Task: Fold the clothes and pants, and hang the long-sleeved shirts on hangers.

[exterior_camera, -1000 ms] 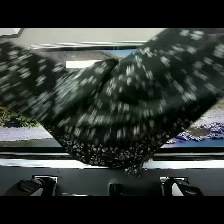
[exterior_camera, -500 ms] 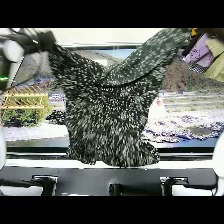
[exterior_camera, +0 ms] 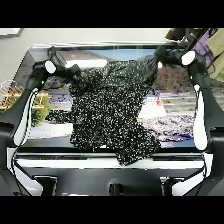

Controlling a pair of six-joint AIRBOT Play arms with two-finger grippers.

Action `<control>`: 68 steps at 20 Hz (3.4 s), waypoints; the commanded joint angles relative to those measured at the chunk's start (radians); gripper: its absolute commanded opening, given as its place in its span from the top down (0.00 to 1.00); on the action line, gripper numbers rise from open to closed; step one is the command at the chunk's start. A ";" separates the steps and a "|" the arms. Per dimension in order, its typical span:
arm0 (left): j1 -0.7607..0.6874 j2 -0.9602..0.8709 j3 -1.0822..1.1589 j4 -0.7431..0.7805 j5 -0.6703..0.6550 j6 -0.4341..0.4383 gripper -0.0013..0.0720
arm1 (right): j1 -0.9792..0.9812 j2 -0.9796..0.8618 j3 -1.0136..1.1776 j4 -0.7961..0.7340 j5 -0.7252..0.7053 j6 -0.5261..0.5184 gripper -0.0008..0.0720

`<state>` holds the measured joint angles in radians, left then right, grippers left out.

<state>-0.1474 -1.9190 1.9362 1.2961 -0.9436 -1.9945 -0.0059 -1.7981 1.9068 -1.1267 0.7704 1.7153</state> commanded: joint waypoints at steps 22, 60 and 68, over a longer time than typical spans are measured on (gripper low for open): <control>0.119 1.020 -1.407 -0.269 -0.171 0.084 0.13 | 0.608 0.565 -1.030 0.097 0.176 0.452 0.07; 0.119 0.784 -1.375 -0.436 -0.007 0.378 0.95 | 0.005 0.334 -1.029 0.282 0.461 -0.346 0.93; 0.120 0.796 -0.681 -0.101 -0.211 0.290 0.95 | -0.060 0.641 -0.488 0.211 0.451 -0.183 0.93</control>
<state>-0.0280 -1.1313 0.9890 1.0195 -1.0801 -1.6379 -0.0338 -1.2495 1.1946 -0.8749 1.2346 1.4490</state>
